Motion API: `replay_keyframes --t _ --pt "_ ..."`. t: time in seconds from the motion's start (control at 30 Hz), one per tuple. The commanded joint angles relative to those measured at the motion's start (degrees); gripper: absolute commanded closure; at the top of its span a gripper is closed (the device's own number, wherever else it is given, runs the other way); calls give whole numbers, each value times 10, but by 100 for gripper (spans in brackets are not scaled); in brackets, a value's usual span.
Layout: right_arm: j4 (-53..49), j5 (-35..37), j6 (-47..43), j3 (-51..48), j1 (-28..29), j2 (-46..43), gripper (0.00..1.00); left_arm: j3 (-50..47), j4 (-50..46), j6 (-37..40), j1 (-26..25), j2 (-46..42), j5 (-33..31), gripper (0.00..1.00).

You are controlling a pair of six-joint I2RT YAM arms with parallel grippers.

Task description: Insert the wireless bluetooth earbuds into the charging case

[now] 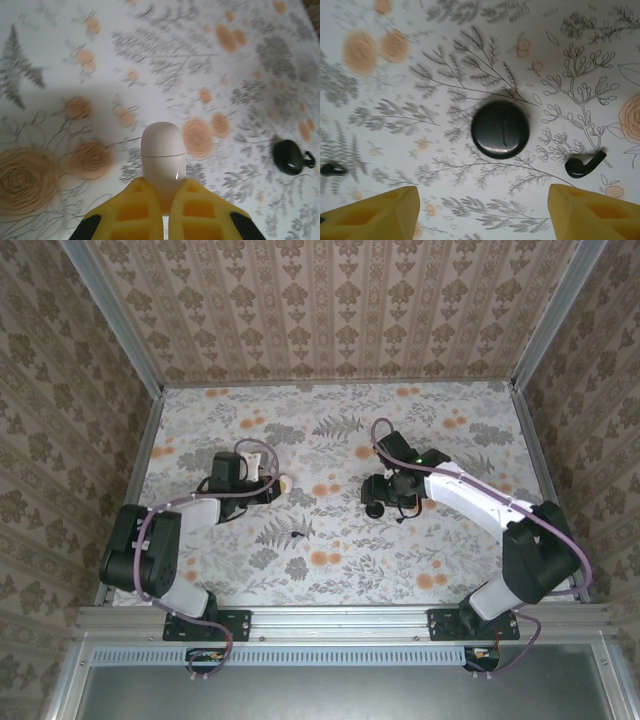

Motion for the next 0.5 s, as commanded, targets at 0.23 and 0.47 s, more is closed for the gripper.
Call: replay_keyframes --t 0.23,0.47 --pt "-13 12 -44 20 -2 89 26 56 -86 35 18 18 -10 70" --pt "4 14 -47 21 -1 120 27 68 -137 64 21 -26 -45 55"
